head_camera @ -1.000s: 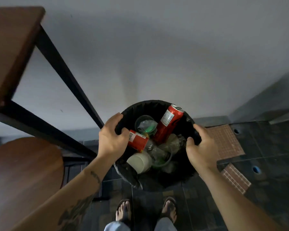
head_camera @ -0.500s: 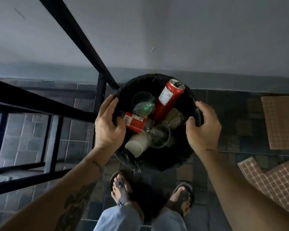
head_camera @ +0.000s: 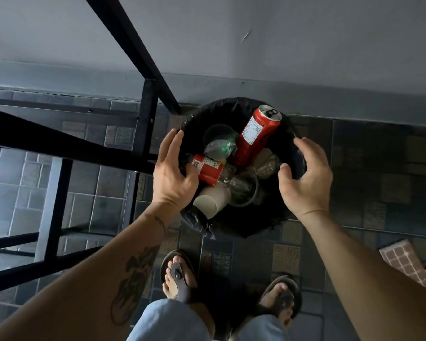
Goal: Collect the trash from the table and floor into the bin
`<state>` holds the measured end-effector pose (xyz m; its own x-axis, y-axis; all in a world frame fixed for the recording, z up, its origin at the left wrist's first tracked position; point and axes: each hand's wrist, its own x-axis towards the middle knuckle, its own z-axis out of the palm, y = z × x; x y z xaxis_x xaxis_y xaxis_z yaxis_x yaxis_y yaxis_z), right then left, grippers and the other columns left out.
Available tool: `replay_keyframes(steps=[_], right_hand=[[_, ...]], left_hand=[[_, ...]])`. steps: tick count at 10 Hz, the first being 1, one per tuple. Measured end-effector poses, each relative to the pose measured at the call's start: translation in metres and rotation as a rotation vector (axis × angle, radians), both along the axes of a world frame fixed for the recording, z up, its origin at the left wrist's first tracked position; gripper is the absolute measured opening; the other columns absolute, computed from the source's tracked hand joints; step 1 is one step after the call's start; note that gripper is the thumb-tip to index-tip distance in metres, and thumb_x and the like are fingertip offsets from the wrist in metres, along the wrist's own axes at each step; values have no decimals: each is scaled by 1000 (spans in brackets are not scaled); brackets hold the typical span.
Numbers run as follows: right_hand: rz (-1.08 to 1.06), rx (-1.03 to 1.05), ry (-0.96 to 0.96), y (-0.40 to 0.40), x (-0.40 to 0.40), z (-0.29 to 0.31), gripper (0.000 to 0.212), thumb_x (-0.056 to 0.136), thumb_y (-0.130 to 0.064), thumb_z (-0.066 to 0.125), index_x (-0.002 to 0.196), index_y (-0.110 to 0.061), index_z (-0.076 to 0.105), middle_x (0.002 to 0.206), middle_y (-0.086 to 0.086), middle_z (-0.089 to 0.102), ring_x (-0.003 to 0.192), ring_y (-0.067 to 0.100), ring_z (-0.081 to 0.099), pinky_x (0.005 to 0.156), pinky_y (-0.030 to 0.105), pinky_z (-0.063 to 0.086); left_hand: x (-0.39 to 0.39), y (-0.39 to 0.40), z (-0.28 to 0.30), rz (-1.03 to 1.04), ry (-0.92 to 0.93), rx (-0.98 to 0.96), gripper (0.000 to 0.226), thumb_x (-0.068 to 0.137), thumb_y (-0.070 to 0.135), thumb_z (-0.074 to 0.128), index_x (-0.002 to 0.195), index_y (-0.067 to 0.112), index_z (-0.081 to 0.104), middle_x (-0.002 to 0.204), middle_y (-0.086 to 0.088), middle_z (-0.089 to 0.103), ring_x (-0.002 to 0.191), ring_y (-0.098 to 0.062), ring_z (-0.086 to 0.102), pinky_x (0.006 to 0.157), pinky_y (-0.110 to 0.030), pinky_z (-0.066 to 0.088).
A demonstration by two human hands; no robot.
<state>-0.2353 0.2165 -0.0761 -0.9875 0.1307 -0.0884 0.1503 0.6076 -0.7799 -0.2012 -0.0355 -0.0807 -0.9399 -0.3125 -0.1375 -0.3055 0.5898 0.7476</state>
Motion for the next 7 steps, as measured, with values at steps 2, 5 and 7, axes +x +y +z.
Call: replay_keyframes(steps=[2,5,7], right_hand=[[81,64,-136,2,14,16,58,84,-14,69,140,-13,54,151,2,42,136,14,41,105,9,25],[295,164,-347,-4,14,99,68,87,-22,68,150,-18,41,158,-1,36,146,14,30,119,34,25],[356,126,-349,-22,25,216,60,89,-22,63,146,-24,46,152,-6,45,141,11,38,118,33,29]], left_hand=[[19,-2,8,-115,-172,-42,71,82,31,52,150,11,44,168,-8,22,149,-34,33,112,-51,42],[-2,-10,95,-179,-483,-170,50,86,10,53,134,18,58,134,11,53,117,-21,54,93,-35,47],[2,-12,197,-178,-468,-141,38,86,13,53,118,27,65,114,6,66,92,-16,65,81,-38,59]])
